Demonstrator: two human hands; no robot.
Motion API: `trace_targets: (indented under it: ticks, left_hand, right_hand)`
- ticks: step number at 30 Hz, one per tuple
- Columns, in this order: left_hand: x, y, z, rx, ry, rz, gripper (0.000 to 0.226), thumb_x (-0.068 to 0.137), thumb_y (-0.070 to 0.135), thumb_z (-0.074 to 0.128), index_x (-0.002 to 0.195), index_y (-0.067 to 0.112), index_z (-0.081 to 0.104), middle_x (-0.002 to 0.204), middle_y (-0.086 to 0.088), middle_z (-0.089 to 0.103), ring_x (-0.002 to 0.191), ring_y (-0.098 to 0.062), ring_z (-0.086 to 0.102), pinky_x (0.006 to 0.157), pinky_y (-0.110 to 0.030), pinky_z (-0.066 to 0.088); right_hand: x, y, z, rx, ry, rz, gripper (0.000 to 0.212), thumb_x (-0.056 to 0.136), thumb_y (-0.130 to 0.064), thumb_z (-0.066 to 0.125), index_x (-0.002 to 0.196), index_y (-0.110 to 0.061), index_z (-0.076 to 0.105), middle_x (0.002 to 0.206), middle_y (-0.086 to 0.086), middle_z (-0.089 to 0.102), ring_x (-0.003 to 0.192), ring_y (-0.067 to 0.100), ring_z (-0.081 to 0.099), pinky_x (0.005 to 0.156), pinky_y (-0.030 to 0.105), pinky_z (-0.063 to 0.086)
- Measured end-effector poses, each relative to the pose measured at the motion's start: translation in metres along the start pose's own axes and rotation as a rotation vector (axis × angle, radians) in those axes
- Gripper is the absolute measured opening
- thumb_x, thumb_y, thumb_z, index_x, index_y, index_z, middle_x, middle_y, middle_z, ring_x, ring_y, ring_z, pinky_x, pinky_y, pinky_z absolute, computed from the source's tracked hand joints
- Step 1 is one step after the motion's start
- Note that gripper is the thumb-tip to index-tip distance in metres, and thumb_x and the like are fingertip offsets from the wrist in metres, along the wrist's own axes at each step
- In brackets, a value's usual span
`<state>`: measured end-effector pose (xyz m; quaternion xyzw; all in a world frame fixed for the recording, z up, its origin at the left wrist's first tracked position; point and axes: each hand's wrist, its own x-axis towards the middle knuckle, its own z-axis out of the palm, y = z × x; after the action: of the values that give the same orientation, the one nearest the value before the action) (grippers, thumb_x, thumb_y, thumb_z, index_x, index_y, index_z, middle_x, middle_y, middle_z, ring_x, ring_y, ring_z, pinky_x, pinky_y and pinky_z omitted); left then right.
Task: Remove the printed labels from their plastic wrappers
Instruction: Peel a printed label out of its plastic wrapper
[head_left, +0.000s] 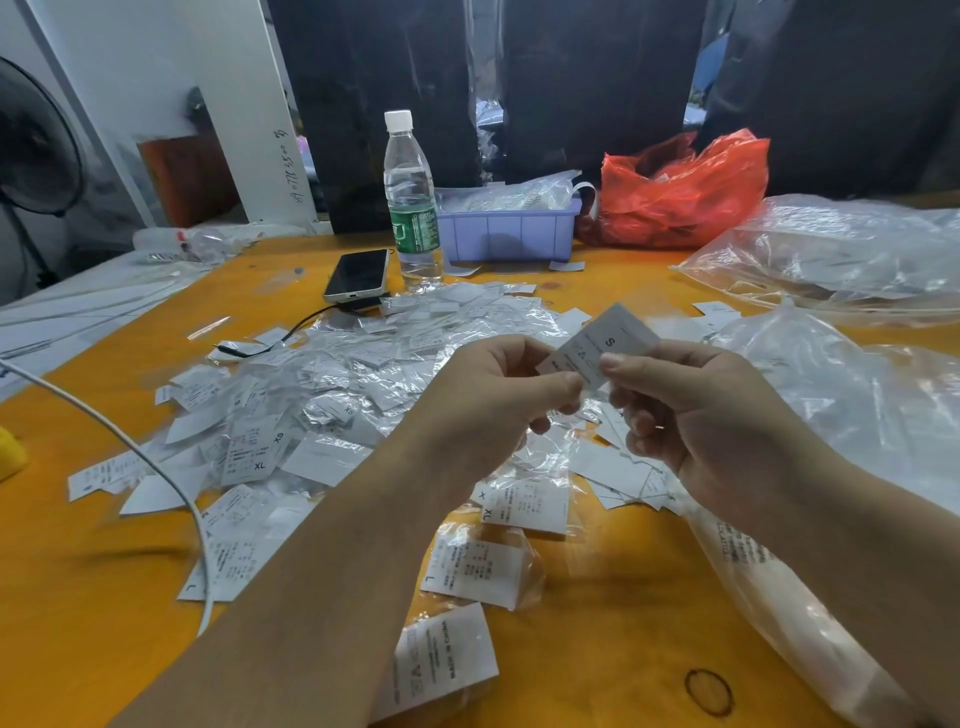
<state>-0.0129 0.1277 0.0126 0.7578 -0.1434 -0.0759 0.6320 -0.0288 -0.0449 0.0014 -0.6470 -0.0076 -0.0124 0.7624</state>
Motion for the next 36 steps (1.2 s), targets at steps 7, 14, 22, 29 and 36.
trace_targets:
  ticks: [7, 14, 22, 29, 36]
  left_hand:
    - [0.000, -0.002, 0.003, -0.017, 0.027, 0.068, 0.021, 0.082, 0.021, 0.076, 0.099, 0.026, 0.064, 0.072, 0.004, 0.071, 0.057, -0.004, 0.056, 0.055, -0.020, 0.042]
    - [-0.001, 0.002, -0.003, -0.015, -0.075, 0.091, 0.010, 0.093, 0.017, 0.062, 0.095, 0.011, 0.071, 0.073, 0.003, 0.070, 0.061, -0.005, 0.055, 0.053, -0.018, 0.043]
    - [0.000, -0.002, 0.005, 0.046, -0.020, 0.114, 0.018, 0.094, 0.025, 0.063, 0.085, 0.010, 0.068, 0.062, 0.006, 0.064, 0.054, -0.005, 0.052, 0.050, -0.013, 0.040]
    - [-0.001, -0.001, 0.006, 0.038, -0.012, 0.110, 0.024, 0.098, 0.026, 0.056, 0.078, 0.013, 0.064, 0.062, 0.004, 0.063, 0.055, -0.007, 0.051, 0.050, -0.014, 0.040]
    - [0.000, 0.000, 0.004, 0.060, -0.016, 0.072, 0.016, 0.094, 0.022, 0.061, 0.082, 0.012, 0.065, 0.064, 0.004, 0.065, 0.055, -0.006, 0.053, 0.048, -0.014, 0.040]
  right_hand:
    - [-0.002, -0.002, 0.004, 0.011, -0.073, 0.067, 0.012, 0.063, -0.022, 0.075, 0.062, -0.013, 0.067, 0.054, 0.003, 0.054, 0.043, 0.010, 0.043, 0.040, 0.021, 0.038]
    - [-0.001, -0.007, 0.001, 0.045, -0.128, 0.081, 0.016, 0.063, -0.023, 0.076, 0.065, -0.012, 0.065, 0.055, 0.003, 0.051, 0.044, 0.011, 0.040, 0.040, 0.021, 0.036]
    - [-0.004, -0.006, 0.001, 0.015, -0.143, 0.050, 0.015, 0.066, -0.025, 0.075, 0.056, -0.018, 0.066, 0.054, 0.003, 0.051, 0.045, 0.012, 0.042, 0.041, 0.023, 0.036]
    - [-0.004, -0.008, 0.002, -0.007, -0.139, 0.046, 0.025, 0.064, -0.028, 0.075, 0.071, -0.010, 0.060, 0.053, 0.000, 0.051, 0.045, 0.010, 0.041, 0.042, 0.021, 0.037]
    - [-0.004, -0.006, 0.002, -0.005, -0.130, 0.086, 0.014, 0.064, -0.028, 0.076, 0.056, -0.019, 0.068, 0.056, 0.001, 0.054, 0.044, 0.010, 0.044, 0.041, 0.021, 0.039]
